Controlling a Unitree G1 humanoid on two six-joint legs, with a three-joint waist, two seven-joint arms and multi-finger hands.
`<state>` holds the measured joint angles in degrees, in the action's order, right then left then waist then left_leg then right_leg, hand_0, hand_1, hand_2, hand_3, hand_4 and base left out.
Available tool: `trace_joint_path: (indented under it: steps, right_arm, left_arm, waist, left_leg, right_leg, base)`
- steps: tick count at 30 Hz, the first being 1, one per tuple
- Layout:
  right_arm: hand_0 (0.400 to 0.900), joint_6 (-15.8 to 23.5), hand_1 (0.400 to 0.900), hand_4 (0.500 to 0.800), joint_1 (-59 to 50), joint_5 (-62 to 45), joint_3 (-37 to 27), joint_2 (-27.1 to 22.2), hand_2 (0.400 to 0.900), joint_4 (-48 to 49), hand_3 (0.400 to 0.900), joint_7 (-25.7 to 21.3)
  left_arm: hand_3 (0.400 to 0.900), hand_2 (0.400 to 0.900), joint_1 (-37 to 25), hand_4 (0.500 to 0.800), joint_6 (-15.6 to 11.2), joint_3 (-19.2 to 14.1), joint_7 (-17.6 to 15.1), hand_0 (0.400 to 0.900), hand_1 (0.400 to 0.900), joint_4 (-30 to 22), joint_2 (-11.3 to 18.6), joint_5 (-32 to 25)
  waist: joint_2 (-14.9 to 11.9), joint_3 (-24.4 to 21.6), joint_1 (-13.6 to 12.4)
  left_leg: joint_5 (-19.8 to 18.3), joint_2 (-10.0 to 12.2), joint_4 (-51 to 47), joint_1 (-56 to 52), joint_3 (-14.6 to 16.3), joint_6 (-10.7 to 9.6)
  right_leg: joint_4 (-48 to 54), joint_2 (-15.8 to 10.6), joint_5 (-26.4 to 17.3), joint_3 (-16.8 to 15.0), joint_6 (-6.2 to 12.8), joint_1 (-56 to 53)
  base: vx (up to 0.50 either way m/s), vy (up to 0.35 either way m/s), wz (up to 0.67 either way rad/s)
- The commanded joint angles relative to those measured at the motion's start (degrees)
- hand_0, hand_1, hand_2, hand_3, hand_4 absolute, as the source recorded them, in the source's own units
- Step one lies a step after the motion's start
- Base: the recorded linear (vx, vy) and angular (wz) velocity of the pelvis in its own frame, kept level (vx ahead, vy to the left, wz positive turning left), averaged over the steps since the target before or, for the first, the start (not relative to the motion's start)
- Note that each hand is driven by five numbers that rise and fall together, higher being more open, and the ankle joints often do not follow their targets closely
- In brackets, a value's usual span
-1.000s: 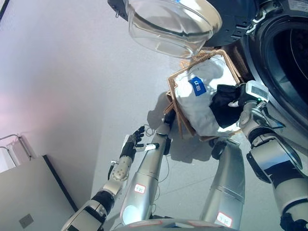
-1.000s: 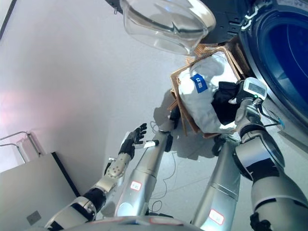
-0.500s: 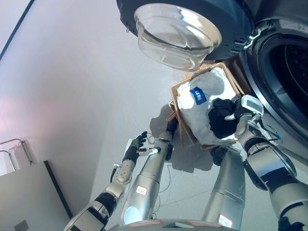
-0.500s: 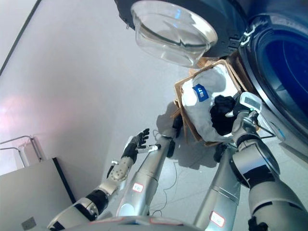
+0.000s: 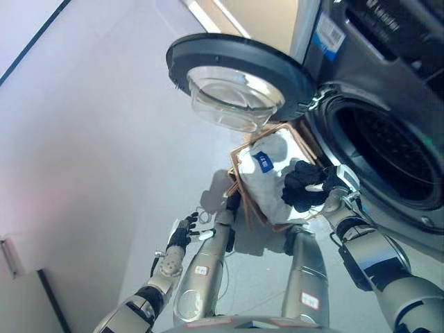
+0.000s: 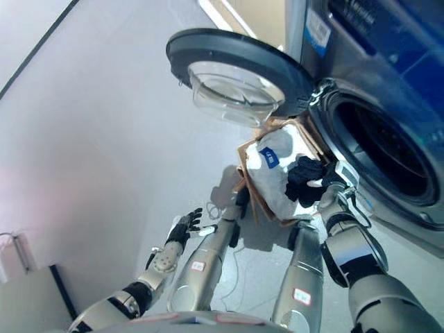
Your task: Put the clothes in the basket into the washing machine.
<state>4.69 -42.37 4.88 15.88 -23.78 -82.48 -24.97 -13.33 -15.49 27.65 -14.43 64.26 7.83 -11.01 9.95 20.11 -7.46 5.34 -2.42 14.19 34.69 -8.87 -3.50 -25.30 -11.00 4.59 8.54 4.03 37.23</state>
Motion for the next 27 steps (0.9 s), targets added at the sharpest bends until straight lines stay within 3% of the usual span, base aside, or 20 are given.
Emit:
trace_joint_path:
  steps: [1,3,6,9,17,21,27]
  right_arm:
    - [0.400,5.62,0.400,0.500,0.05,-16.15,-6.68,-1.57,0.400,1.14,0.400,-0.76]
    - [0.400,7.03,0.400,0.500,1.46,-20.96,-9.23,-0.82,0.400,2.06,0.400,0.11]
    - [0.400,12.36,0.400,0.500,5.66,-38.93,-16.75,3.17,0.400,5.51,0.400,3.53]
    - [0.400,15.39,0.400,0.500,6.83,-48.22,-19.21,5.29,0.400,8.24,0.400,6.16]
    - [0.400,21.87,0.400,0.500,5.83,-64.59,-25.33,7.27,0.400,16.43,0.400,11.01]
    - [0.400,24.93,0.400,0.500,-0.18,-66.91,-28.13,4.07,0.400,16.99,0.400,8.34]
    - [0.400,27.79,0.400,0.500,-8.87,-62.52,-31.46,-4.72,0.400,16.17,0.400,-0.16]
  left_arm:
    - [0.900,0.900,2.62,0.800,-0.45,-3.46,-0.76,0.900,0.900,3.31,2.19,1.92]
    - [0.900,0.900,3.17,0.800,-0.51,-3.80,-0.40,0.900,0.900,3.34,2.52,2.13]
    - [0.900,0.900,4.87,0.800,-0.96,-5.53,0.19,0.900,0.900,4.68,2.67,2.26]
    - [0.900,0.900,5.48,0.800,-1.13,-6.03,0.36,0.900,0.900,5.84,2.47,2.30]
    - [0.900,0.900,7.33,0.800,-2.47,-7.05,0.37,0.900,0.900,6.44,1.72,0.91]
    - [0.900,0.900,7.50,0.800,-2.92,-6.02,0.26,0.900,0.900,5.97,1.77,-0.10]
    - [0.900,0.900,8.60,0.800,-3.59,-3.85,0.32,0.900,0.900,4.79,1.42,-0.54]
  waist:
    - [0.14,-2.72,0.49]
    - [0.04,-2.82,0.79]
    - [0.05,-4.39,2.00]
    - [0.53,-4.89,2.76]
    - [2.12,-6.95,3.20]
    - [3.18,-7.21,2.64]
    - [5.84,-7.32,1.31]
  left_leg:
    - [-1.24,-3.21,-4.75,-3.73,3.17,3.14]
    - [-1.10,-2.95,-5.64,-5.35,3.31,3.13]
    - [-1.54,-2.41,-7.43,-9.48,3.95,3.04]
    - [-2.10,-2.33,-7.14,-10.71,4.56,2.83]
    - [-2.63,-2.17,-7.75,-12.11,5.14,2.24]
    - [-2.36,-2.28,-8.20,-11.54,5.04,2.12]
    - [-1.81,-2.50,-9.27,-11.31,4.64,1.94]
  right_leg:
    - [12.10,2.62,-3.43,0.84,1.10,-9.73]
    - [13.45,2.83,-3.89,0.41,1.11,-11.25]
    - [17.06,3.02,-4.40,-0.32,1.37,-15.75]
    - [17.64,3.07,-4.52,-1.10,1.24,-17.08]
    - [19.24,3.02,-4.69,-1.55,1.34,-18.47]
    - [19.15,2.97,-4.70,-1.68,1.31,-17.66]
    - [18.94,2.73,-4.15,-1.55,1.44,-17.26]
  base:
    - [0.05,-0.010,-0.18]
    - [0.05,-0.015,-0.15]
    - [0.06,-0.004,-0.21]
    - [0.03,0.025,-0.20]
    - [0.01,0.002,-0.04]
    - [0.00,-0.001,0.01]
    - [0.01,0.003,0.08]
